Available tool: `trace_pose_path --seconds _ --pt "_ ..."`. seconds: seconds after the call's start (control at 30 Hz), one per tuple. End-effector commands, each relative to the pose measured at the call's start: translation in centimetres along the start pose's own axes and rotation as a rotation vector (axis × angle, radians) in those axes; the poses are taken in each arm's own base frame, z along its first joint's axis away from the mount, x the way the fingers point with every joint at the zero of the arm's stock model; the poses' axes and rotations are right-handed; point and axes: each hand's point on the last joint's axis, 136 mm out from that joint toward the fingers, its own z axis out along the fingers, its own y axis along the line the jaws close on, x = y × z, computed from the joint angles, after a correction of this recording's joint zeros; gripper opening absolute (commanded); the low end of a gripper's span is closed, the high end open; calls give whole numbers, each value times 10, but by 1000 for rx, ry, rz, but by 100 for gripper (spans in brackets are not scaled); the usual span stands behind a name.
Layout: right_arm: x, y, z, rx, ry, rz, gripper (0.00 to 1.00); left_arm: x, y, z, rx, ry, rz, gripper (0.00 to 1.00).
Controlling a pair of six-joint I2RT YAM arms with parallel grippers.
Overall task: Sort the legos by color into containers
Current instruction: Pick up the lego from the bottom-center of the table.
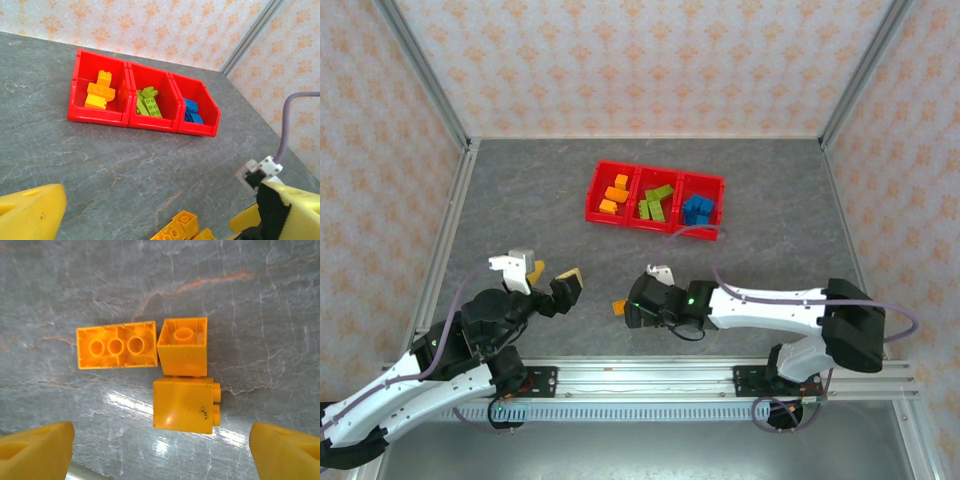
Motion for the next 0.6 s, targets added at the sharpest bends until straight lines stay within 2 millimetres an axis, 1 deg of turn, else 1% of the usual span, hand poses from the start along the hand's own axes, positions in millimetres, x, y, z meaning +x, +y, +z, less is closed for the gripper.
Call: trace_pose_path --seconds 0.0,0.1,0.23,0.37,0.43,0.5,0.57 --pt "7 -6 12 56 25 -13 87 0 2 1 -9 -7 9 99" --pt "11 -10 26 114 53 -54 83 -1 2 1 -11 -11 7 99" --pt "13 -15 39 166 69 -83 76 -1 2 0 -11 -11 7 99" --pt "12 -14 48 191 76 -109 65 0 2 1 -12 -9 8 99" --pt "12 -13 50 197 79 -120 57 0 2 1 -11 -11 8 99" --pt "10 -10 50 191 83 -134 46 -1 2 0 -10 -11 6 99" --pt "8 -7 47 190 81 -143 44 0 2 1 -11 -11 7 99"
